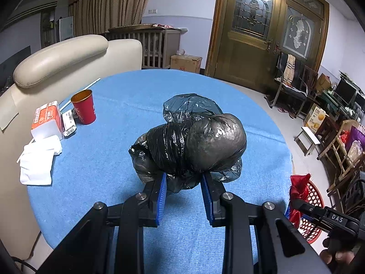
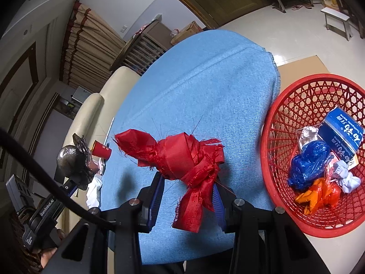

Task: Collect trash
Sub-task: 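Lift the black bag with the left gripper while the right gripper carries the red ribbon bag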

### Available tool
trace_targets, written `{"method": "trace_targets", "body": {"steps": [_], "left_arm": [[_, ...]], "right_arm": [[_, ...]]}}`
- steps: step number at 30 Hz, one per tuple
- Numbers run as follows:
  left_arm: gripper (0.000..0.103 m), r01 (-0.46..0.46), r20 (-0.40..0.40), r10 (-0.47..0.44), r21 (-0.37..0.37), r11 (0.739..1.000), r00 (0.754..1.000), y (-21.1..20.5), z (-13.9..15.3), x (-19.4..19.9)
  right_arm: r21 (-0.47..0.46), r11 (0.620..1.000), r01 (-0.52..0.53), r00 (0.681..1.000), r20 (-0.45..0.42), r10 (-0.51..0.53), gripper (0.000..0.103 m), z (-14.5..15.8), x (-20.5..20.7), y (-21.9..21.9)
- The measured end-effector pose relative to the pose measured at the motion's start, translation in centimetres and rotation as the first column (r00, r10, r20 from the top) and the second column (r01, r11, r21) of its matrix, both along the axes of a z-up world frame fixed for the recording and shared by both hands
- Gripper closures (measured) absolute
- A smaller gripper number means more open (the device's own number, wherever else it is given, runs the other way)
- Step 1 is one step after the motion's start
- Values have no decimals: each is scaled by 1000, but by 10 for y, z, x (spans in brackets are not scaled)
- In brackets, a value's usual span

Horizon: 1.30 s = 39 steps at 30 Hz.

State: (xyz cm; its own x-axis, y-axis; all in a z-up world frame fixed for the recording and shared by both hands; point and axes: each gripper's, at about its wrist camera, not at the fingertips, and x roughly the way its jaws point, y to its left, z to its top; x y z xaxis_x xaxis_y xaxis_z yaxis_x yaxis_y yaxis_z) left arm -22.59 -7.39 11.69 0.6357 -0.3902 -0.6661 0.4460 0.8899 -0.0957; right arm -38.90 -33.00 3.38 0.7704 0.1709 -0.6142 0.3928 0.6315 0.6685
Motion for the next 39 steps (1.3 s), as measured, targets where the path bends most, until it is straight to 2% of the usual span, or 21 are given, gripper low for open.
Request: {"method": "trace_targets", "body": {"steps": [16,30,39], "left_arm": [[73,2,-35,-2,-3,1000,999,1,-10,10],[73,4,-84,-6,-23,1000,996,5,-18,24],[73,5,-96,-8,-31,1000,995,5,-22,25]], "right_arm": [[83,996,25,999,-39,-22,59,-20,-2,-6],[128,991,32,997,-67,-23,52,-38,-1,-4],[142,989,40,997,-75,-30,51,-44,-3,-4]]}}
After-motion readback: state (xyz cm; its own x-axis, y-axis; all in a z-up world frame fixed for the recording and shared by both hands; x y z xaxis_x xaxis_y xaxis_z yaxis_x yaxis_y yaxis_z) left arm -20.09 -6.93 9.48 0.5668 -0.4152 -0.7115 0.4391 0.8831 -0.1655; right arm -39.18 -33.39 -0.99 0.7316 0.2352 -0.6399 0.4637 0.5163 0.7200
